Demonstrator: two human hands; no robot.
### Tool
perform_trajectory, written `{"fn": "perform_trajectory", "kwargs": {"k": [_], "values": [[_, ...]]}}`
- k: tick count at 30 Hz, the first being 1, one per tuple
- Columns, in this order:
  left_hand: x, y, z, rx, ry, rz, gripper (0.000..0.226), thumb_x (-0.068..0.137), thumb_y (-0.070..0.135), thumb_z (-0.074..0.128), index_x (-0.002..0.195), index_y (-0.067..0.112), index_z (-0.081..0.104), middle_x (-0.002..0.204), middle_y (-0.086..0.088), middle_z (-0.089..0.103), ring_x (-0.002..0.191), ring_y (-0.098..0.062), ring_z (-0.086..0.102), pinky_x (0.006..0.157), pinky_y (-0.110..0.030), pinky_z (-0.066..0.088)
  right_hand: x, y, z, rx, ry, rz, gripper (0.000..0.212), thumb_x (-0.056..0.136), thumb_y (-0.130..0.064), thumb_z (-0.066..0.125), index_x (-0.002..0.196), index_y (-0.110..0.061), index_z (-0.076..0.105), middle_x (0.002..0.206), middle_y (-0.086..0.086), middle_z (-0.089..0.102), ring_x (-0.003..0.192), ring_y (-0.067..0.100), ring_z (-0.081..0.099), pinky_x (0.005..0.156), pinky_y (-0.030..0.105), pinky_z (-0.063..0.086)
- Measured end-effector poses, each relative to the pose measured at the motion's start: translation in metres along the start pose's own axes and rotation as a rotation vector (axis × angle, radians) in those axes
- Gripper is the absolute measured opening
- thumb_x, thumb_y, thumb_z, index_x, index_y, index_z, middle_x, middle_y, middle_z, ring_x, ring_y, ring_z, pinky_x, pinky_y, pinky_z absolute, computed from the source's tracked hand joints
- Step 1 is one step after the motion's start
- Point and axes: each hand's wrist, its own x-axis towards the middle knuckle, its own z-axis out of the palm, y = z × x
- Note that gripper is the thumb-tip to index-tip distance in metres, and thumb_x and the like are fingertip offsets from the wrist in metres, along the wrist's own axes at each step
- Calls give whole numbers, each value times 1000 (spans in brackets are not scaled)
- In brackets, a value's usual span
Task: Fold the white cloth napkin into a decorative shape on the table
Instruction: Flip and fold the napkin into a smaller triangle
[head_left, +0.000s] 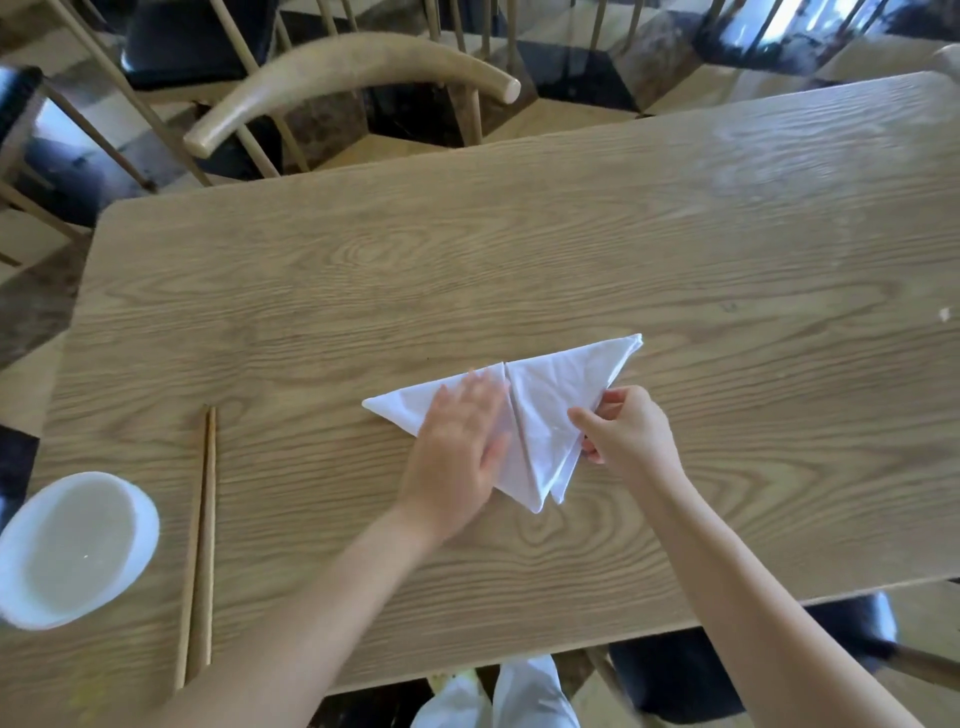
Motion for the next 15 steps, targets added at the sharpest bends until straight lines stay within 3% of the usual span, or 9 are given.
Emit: {"fn": "perform_trajectory", "kwargs": {"k": [2,6,9,11,15], "values": [[28,-9,-14,-41,-40,-164,60,89,17,56,143,13,29,150,-7,31,139,-26,23,113,-33,14,-4,1,2,-28,-20,14,25,72,-22,65,94,-10,59,75,0,70,59,13,68,67,41,60],[75,-19,-40,-30,-263,-294,53,78,22,70,125,13,48,119,-7,50,113,-24,45,92,-31,37,-10,-3,5,-24,-34,21,10,72,-18,62,77,-10,64,62,1,68,55,17,65,67,43,57],[93,-24,-60,-154,-526,-368,36,76,26,72,109,17,59,106,2,61,98,-17,58,78,-28,48,-12,-6,5,26,-14,20,8,73,-17,61,79,-11,62,70,2,69,66,22,68,71,45,58],[97,-25,-67,-222,-650,-366,24,78,22,70,101,18,66,99,1,67,94,-17,63,82,-32,50,-15,-7,6,34,4,13,9,75,-17,59,83,-12,61,80,3,69,72,24,68,73,45,57],[90,-23,-63,-300,-598,-328,13,80,19,68,93,18,68,90,3,68,83,-13,61,74,-28,48,-22,-4,12,-253,229,-249,39,81,-20,63,117,-13,49,115,7,55,100,24,52,78,31,43]]}}
